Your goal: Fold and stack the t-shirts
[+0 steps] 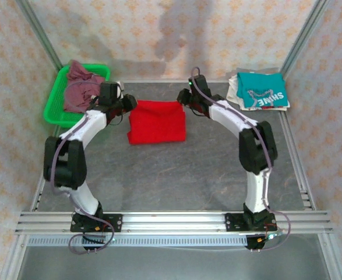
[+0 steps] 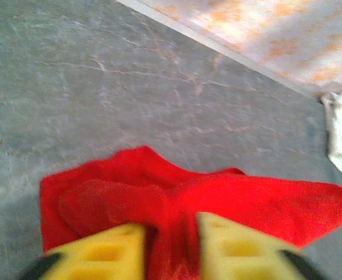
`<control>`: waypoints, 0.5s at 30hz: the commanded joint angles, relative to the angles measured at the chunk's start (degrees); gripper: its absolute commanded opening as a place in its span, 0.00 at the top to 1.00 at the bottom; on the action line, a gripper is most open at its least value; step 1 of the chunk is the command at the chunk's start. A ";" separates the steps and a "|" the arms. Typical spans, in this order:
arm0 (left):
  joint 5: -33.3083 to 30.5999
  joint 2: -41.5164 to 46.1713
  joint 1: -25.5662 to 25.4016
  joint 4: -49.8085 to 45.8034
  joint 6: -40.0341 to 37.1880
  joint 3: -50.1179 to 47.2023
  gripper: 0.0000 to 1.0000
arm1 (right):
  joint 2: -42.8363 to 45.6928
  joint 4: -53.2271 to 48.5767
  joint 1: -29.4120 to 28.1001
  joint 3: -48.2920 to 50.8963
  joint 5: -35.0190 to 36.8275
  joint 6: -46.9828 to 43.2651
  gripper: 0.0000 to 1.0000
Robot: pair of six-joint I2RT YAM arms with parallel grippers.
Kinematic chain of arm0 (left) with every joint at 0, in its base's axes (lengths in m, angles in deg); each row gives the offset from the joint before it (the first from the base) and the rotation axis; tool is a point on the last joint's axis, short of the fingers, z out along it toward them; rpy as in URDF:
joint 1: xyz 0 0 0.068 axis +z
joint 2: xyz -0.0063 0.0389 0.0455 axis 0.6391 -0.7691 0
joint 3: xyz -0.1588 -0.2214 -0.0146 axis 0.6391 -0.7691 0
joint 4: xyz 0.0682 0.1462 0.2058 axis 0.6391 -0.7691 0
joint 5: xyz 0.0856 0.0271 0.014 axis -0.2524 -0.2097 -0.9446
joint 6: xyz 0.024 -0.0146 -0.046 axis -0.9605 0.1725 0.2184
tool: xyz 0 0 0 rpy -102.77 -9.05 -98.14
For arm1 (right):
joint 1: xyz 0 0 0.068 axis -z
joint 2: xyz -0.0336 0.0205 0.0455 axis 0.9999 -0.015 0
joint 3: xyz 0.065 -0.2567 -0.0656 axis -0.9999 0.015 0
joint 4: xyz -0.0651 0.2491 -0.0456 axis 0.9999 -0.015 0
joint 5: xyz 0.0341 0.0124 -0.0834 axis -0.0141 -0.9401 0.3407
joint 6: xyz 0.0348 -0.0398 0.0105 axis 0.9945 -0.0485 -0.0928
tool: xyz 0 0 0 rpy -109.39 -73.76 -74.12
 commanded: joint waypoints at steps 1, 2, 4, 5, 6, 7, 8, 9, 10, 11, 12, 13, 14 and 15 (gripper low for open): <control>-4.79 -5.71 0.94 -1.71 -1.23 8.56 0.43 | -5.54 -6.49 1.61 -8.85 -2.61 -0.85 0.67; -4.39 -6.50 1.00 -3.13 -1.06 10.14 0.41 | -4.88 -6.37 1.57 -8.66 -2.45 -1.12 0.67; -4.84 -4.60 0.49 -2.02 0.59 8.16 0.39 | -1.81 -5.04 1.30 -5.75 -3.43 -1.54 0.65; -6.64 -2.57 -0.21 -1.71 1.50 6.09 0.39 | 0.23 -5.37 1.13 -3.83 -4.65 -1.95 0.64; -8.05 -0.61 -1.14 -2.02 1.28 4.41 0.39 | 2.38 -5.33 0.79 -1.62 -5.26 -2.24 0.64; -9.92 1.72 -2.37 -2.45 0.34 2.29 0.39 | 5.27 -4.30 0.13 1.97 -5.68 -2.54 0.63; -12.35 3.90 -4.29 -2.75 -0.63 0.02 0.39 | 7.89 -2.70 -0.70 5.79 -6.07 -2.69 0.62; -13.91 5.32 -5.69 -2.48 -1.35 -1.91 0.39 | 9.55 -1.33 -1.39 9.00 -6.84 -2.55 0.62; -14.76 6.46 -7.28 -2.12 -1.94 -3.79 0.39 | 11.01 1.19 -2.39 12.28 -8.37 -1.73 0.62; -14.85 7.15 -8.50 -1.42 -2.34 -5.61 0.39 | 11.61 3.92 -3.27 15.13 -10.83 -0.34 0.63; -14.54 7.32 -9.39 -0.21 -2.48 -7.16 0.39 | 11.66 6.39 -4.00 17.33 -13.00 0.86 0.65; -13.87 7.19 -10.01 1.57 -2.39 -9.23 0.40 | 11.54 9.40 -4.64 19.72 -14.82 2.05 0.65; -13.19 6.85 -10.24 3.77 -1.82 -11.39 0.41 | 11.09 12.45 -5.09 22.27 -15.35 3.28 0.66; -12.45 6.39 -10.21 5.74 -1.19 -13.01 0.42 | 10.52 15.12 -5.24 24.43 -15.37 4.34 0.67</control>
